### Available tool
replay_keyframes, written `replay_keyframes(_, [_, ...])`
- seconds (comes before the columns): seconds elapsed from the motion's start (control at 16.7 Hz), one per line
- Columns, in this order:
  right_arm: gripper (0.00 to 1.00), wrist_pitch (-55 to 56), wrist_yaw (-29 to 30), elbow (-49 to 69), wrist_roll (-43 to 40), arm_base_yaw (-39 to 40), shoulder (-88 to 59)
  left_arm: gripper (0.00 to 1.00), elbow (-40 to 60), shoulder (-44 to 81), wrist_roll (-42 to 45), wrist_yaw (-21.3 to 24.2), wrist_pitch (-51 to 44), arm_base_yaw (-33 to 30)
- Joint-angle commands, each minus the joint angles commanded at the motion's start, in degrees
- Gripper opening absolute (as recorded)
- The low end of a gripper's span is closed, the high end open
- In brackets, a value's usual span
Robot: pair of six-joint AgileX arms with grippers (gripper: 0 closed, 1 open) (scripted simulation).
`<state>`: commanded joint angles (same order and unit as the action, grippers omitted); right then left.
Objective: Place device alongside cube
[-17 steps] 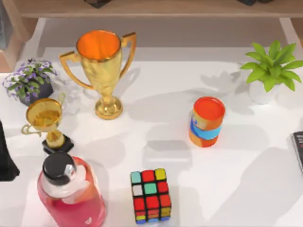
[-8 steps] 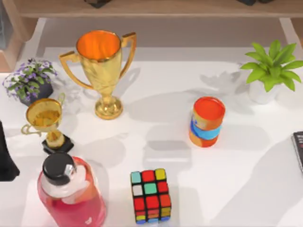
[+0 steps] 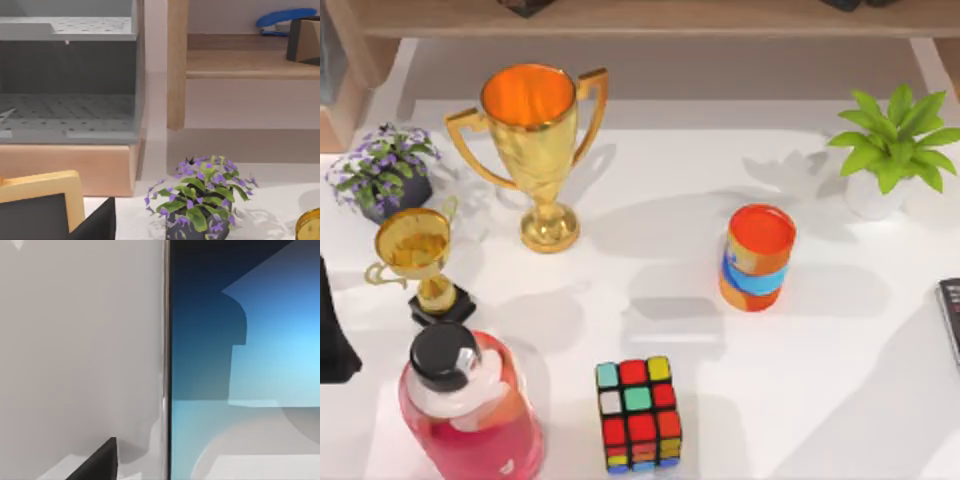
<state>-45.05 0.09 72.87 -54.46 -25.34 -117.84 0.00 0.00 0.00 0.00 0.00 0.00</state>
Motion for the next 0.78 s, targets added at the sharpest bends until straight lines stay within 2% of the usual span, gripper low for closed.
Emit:
replay_keyframes(0.06, [1.00,0.0,0.0,0.0,0.0,0.0,0.0,1.00,0.0,0.0,0.0,0.0,0.0,0.0])
replay_keyframes(0.78, [0.10,0.0,0.0,0.0,0.0,0.0,0.0,1.00,0.0,0.0,0.0,0.0,0.0,0.0])
